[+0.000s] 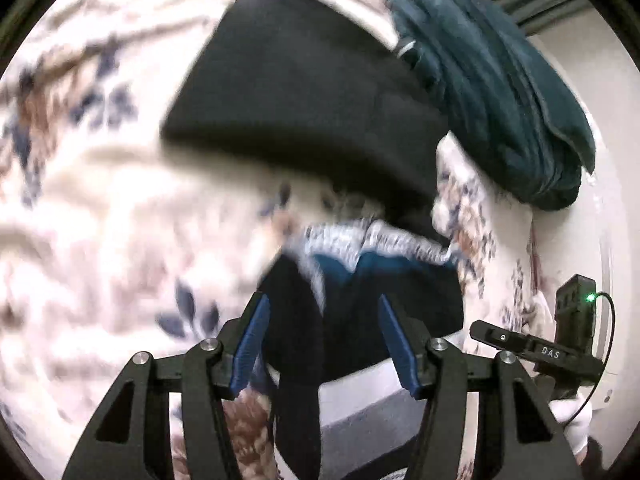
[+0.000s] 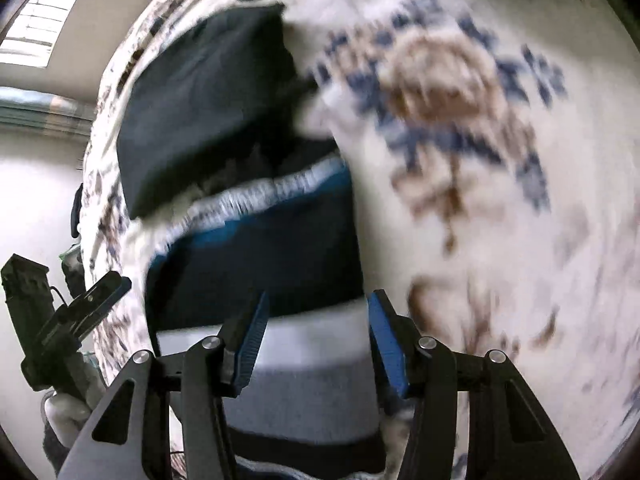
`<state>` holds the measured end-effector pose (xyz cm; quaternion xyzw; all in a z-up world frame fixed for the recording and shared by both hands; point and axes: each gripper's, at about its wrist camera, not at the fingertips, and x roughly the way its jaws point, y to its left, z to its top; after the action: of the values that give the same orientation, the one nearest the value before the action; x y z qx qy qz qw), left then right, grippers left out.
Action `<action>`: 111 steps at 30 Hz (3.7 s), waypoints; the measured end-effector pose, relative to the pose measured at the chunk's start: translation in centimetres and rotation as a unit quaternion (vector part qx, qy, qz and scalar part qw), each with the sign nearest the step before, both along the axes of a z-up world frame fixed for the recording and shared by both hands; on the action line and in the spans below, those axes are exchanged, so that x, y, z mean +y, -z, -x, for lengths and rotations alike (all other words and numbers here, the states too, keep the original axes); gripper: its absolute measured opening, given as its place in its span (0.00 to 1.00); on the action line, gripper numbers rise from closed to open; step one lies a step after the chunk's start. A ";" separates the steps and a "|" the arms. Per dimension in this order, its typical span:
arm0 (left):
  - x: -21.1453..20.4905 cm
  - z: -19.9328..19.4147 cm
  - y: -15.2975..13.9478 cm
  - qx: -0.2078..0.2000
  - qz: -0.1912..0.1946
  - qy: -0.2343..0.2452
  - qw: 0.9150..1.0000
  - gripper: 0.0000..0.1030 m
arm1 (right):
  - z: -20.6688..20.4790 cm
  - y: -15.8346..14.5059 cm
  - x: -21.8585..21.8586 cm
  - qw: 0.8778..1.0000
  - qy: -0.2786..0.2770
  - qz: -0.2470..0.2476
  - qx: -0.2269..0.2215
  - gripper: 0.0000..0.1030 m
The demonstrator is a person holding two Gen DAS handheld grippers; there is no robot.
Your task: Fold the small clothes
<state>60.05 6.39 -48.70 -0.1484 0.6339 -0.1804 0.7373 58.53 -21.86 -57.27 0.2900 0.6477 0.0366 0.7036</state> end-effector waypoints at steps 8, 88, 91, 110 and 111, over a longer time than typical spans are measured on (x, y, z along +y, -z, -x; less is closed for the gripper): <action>-1.4 -1.7 0.9 -0.061 0.039 -0.022 0.997 0.06 | 4.5 3.8 1.2 0.998 0.042 -0.041 -0.001 0.29; 7.0 43.7 1.2 0.099 -0.082 -0.035 0.991 0.05 | 45.7 6.3 8.9 0.979 0.004 -0.043 0.197 0.51; 7.2 44.3 -0.1 0.073 -0.082 -0.034 0.993 0.05 | 46.8 6.4 9.6 0.982 0.028 -0.076 0.171 0.13; 10.2 44.3 1.9 0.042 0.050 -0.079 0.995 0.67 | 48.0 6.0 9.3 0.986 0.003 -0.096 0.134 0.57; 10.4 44.1 2.8 0.049 0.056 -0.082 0.994 0.67 | 48.1 6.2 9.2 0.988 0.003 -0.098 0.123 0.57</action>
<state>15.96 16.77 -51.47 -0.2490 0.6438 -0.1473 0.7084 10.47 -12.65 -63.50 0.3613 0.7221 0.0618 0.5867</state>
